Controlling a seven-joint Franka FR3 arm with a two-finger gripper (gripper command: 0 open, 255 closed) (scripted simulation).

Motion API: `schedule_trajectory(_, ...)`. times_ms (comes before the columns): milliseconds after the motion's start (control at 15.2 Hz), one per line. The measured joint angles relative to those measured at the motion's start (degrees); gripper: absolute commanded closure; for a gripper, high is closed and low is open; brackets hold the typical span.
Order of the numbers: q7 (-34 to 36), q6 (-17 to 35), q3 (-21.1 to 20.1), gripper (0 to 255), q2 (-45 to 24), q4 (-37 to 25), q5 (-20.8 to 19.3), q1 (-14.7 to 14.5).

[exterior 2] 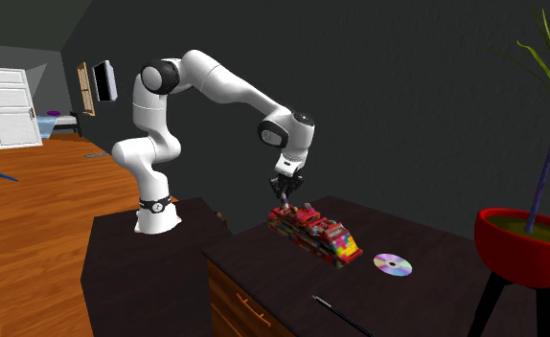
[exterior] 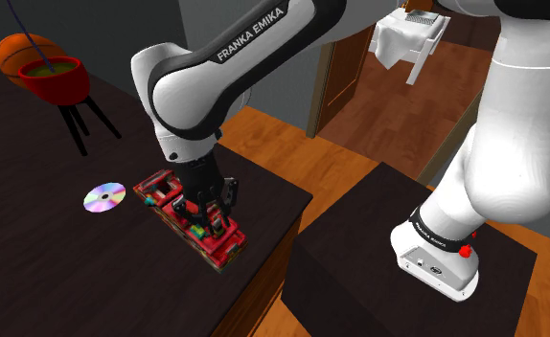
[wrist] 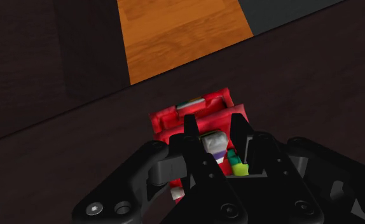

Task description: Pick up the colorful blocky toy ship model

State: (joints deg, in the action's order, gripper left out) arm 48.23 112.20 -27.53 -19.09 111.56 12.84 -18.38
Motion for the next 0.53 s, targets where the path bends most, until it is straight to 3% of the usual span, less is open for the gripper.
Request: schedule_trajectory(528, 0.3, -1.9, -0.2, 255, 1.3, -0.8, 0.4, 0.2)
